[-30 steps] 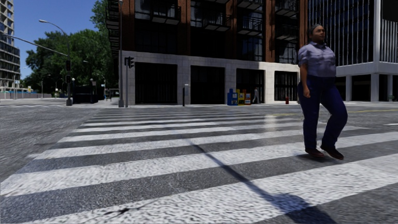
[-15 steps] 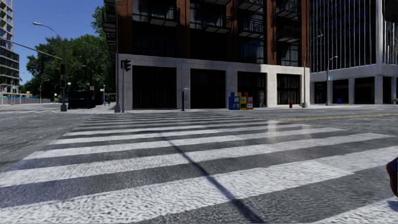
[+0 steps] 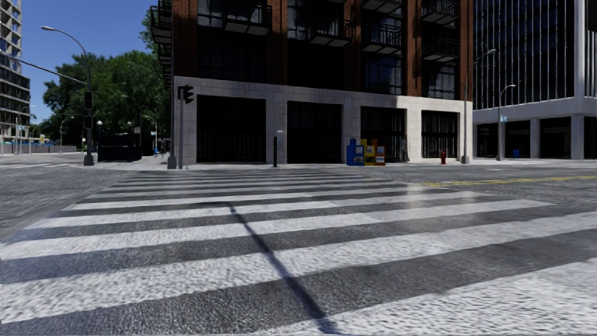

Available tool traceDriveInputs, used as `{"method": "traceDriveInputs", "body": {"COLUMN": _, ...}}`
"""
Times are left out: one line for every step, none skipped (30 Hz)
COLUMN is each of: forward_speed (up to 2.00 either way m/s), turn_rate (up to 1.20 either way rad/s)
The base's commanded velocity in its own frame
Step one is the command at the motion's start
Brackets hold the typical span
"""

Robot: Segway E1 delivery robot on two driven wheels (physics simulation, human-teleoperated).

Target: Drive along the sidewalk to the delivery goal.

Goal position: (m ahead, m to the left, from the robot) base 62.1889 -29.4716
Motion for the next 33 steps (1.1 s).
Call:
{"method": "traceDriveInputs", "body": {"forward_speed": 1.37, "turn_rate": 0.00}}
{"method": "traceDriveInputs", "body": {"forward_speed": 1.37, "turn_rate": 0.00}}
{"method": "traceDriveInputs", "body": {"forward_speed": 1.41, "turn_rate": 0.00}}
{"method": "traceDriveInputs", "body": {"forward_speed": 1.46, "turn_rate": 0.00}}
{"method": "traceDriveInputs", "body": {"forward_speed": 1.52, "turn_rate": 0.00}}
{"method": "traceDriveInputs", "body": {"forward_speed": 1.52, "turn_rate": 0.00}}
{"method": "traceDriveInputs", "body": {"forward_speed": 1.55, "turn_rate": 0.00}}
{"method": "traceDriveInputs", "body": {"forward_speed": 1.58, "turn_rate": 0.00}}
{"method": "traceDriveInputs", "body": {"forward_speed": 1.60, "turn_rate": 0.00}}
{"method": "traceDriveInputs", "body": {"forward_speed": 1.62, "turn_rate": 0.00}}
{"method": "traceDriveInputs", "body": {"forward_speed": 1.62, "turn_rate": 0.00}}
{"method": "traceDriveInputs", "body": {"forward_speed": 1.62, "turn_rate": 0.00}}
{"method": "traceDriveInputs", "body": {"forward_speed": 1.63, "turn_rate": 0.00}}
{"method": "traceDriveInputs", "body": {"forward_speed": 1.63, "turn_rate": 0.00}}
{"method": "traceDriveInputs", "body": {"forward_speed": 1.63, "turn_rate": 0.00}}
{"method": "traceDriveInputs", "body": {"forward_speed": 1.63, "turn_rate": 0.00}}
{"method": "traceDriveInputs", "body": {"forward_speed": 1.63, "turn_rate": 0.00}}
{"method": "traceDriveInputs", "body": {"forward_speed": 1.63, "turn_rate": 0.00}}
{"method": "traceDriveInputs", "body": {"forward_speed": 1.63, "turn_rate": 0.00}}
{"method": "traceDriveInputs", "body": {"forward_speed": 1.63, "turn_rate": 0.00}}
{"method": "traceDriveInputs", "body": {"forward_speed": 1.63, "turn_rate": 0.00}}
{"method": "traceDriveInputs", "body": {"forward_speed": 1.63, "turn_rate": 0.00}}
{"method": "traceDriveInputs", "body": {"forward_speed": 1.63, "turn_rate": 0.00}}
{"method": "traceDriveInputs", "body": {"forward_speed": 1.63, "turn_rate": 0.00}}
{"method": "traceDriveInputs", "body": {"forward_speed": 1.63, "turn_rate": 0.00}}
{"method": "traceDriveInputs", "body": {"forward_speed": 1.63, "turn_rate": 0.00}}
{"method": "traceDriveInputs", "body": {"forward_speed": 1.63, "turn_rate": 0.00}}
{"method": "traceDriveInputs", "body": {"forward_speed": 1.63, "turn_rate": 0.00}}
{"method": "traceDriveInputs", "body": {"forward_speed": 1.63, "turn_rate": 0.00}}
{"method": "traceDriveInputs", "body": {"forward_speed": 1.63, "turn_rate": 0.00}}
{"method": "traceDriveInputs", "body": {"forward_speed": 1.63, "turn_rate": 0.00}}
{"method": "traceDriveInputs", "body": {"forward_speed": 1.63, "turn_rate": 0.00}}
{"method": "traceDriveInputs", "body": {"forward_speed": 1.63, "turn_rate": 0.00}}
